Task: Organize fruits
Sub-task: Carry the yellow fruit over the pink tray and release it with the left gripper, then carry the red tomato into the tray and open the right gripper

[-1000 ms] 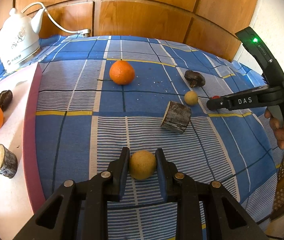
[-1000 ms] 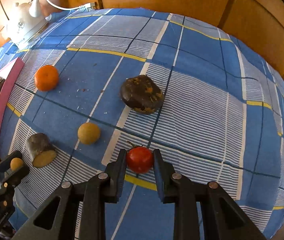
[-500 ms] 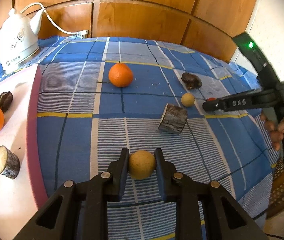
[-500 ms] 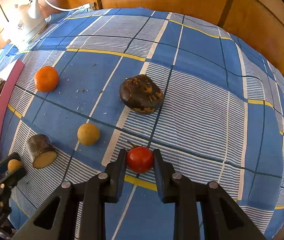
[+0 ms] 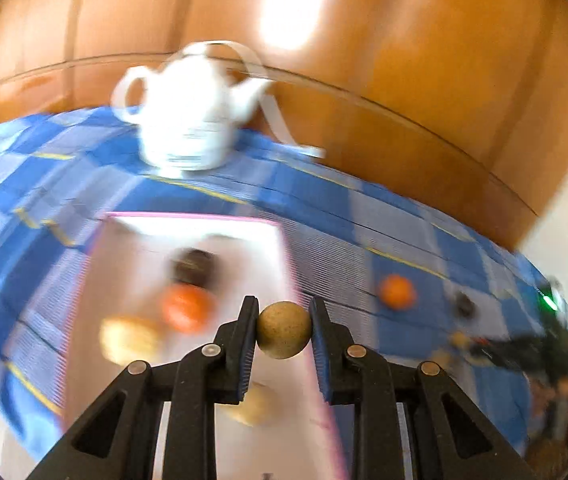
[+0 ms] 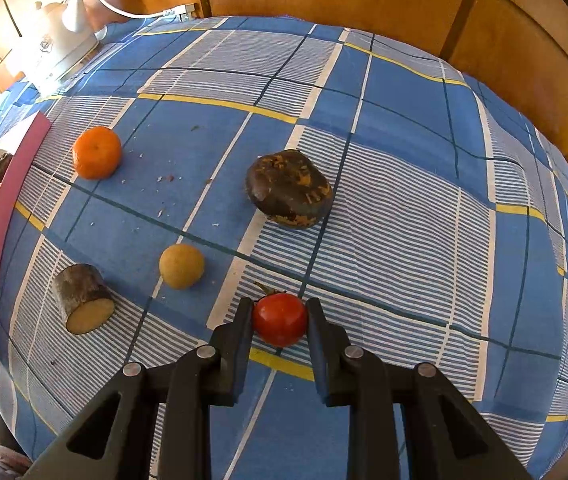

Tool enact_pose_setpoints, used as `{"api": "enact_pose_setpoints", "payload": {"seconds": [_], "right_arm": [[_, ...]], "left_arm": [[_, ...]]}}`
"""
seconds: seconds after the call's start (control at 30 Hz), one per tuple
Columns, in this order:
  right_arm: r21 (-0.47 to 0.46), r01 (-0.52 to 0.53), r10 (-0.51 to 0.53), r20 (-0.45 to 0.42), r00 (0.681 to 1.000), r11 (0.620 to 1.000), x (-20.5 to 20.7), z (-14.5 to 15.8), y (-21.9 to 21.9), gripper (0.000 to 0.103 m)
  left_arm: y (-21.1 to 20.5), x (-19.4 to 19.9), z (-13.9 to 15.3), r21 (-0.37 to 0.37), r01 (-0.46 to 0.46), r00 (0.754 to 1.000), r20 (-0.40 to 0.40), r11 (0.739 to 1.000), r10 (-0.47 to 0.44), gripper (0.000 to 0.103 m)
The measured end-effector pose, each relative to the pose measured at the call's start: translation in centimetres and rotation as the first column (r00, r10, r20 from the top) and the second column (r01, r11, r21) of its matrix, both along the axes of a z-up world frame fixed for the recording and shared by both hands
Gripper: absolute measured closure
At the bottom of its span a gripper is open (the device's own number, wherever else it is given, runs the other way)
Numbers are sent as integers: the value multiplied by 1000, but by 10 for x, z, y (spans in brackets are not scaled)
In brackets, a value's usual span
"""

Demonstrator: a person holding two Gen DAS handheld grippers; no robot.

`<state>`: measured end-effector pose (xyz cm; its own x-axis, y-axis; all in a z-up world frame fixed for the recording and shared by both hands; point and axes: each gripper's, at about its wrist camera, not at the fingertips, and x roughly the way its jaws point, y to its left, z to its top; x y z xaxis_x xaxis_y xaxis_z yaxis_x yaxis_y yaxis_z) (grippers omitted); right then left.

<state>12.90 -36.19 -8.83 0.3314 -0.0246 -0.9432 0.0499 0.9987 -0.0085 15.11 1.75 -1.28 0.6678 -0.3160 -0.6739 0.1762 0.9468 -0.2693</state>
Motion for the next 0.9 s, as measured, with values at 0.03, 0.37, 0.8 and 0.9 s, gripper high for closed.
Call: {"api": "enact_pose_setpoints", "payload": {"seconds": [0.03,0.37,0.8,0.9], "right_arm": [[-1,-1,1,0,1000,1000,0,0,1,77],[5,0,0,1,1000,1000,-1,0,2,77],[-7,-7,7,2,1000,1000,-1,0,3,77],[-10,-7,7,3,1000,1000,-1,0,3,77]], "left_arm": [[14,11,-3,7,-39,999,-12,999,39,77],[59,71,-38,93,-139,986,-80,986,147,76],[52,16,-22,113,-227,972,-43,967,233,59],[46,-4,-21,112,-225,972,-46,968,231,59]]}}
